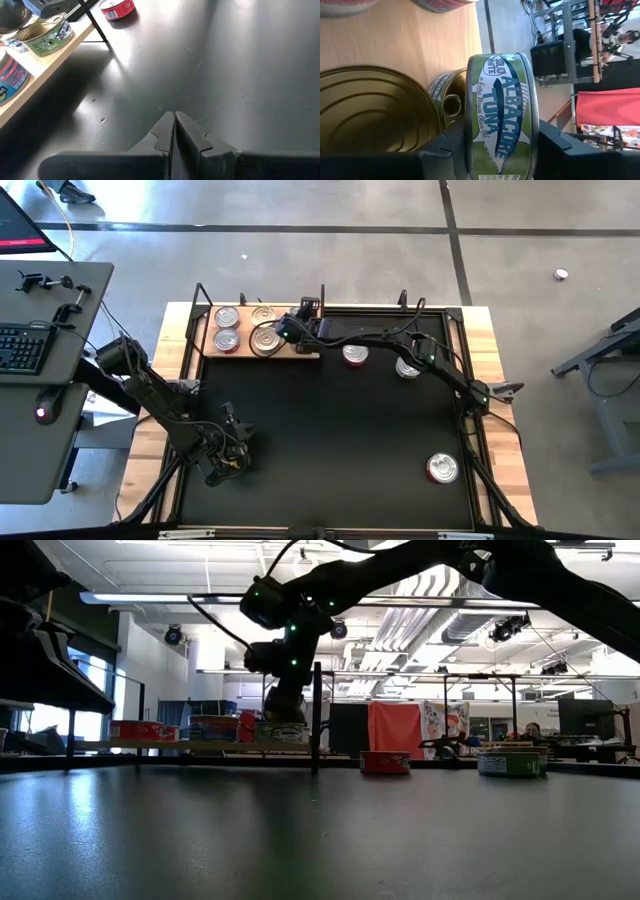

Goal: Stack canned seafood by type on shelf
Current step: Stack the green tuna can on the top of the other green tuna can, then adjust the green tuna can

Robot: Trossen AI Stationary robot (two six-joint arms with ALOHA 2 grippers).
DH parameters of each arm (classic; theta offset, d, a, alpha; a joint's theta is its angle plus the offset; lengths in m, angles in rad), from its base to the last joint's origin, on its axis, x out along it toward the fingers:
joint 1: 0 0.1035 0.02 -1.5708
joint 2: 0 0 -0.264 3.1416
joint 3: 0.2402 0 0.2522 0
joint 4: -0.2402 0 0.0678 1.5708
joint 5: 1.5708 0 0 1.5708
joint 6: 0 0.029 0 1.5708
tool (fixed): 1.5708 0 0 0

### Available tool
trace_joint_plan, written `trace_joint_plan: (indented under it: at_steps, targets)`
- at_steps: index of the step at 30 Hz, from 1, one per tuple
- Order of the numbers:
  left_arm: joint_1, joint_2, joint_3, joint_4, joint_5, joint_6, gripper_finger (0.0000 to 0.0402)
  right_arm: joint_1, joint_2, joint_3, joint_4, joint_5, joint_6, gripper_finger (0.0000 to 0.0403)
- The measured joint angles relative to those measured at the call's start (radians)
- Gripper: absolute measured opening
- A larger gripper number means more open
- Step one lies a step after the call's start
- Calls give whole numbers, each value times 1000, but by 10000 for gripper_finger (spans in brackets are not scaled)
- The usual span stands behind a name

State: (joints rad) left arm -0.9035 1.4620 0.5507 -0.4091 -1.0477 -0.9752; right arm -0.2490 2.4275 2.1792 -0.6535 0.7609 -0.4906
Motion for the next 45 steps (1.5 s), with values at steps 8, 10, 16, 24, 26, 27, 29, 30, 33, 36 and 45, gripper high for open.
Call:
trace_joint_plan:
  at_steps: [8,10,16,24,26,27,29,30,33,36,45]
  targets:
    - [0,0,0,4,0,0,10,1,0,0,-16,12,-6,155]
    - [0,0,0,4,0,0,10,1,0,0,-17,12,-7,165]
    - [0,0,0,5,0,1,10,4,0,0,-17,13,-11,217]
    - [0,0,0,6,0,1,10,18,0,0,-16,16,-22,279]
    - [0,0,0,7,0,1,10,24,0,0,-16,18,-23,281]
    - [0,0,0,8,0,1,10,28,0,0,-16,21,-26,281]
    - [0,0,0,8,0,2,10,40,0,10,-20,21,-33,282]
    - [0,0,0,8,0,1,10,48,0,16,-17,21,-33,282]
    - [0,0,0,9,-1,1,10,72,0,47,-16,20,-11,282]
    - [0,0,0,11,-1,1,10,102,0,93,-17,12,31,282]
    - [-5,0,0,19,-2,-10,10,305,-29,158,-173,-367,155,252]
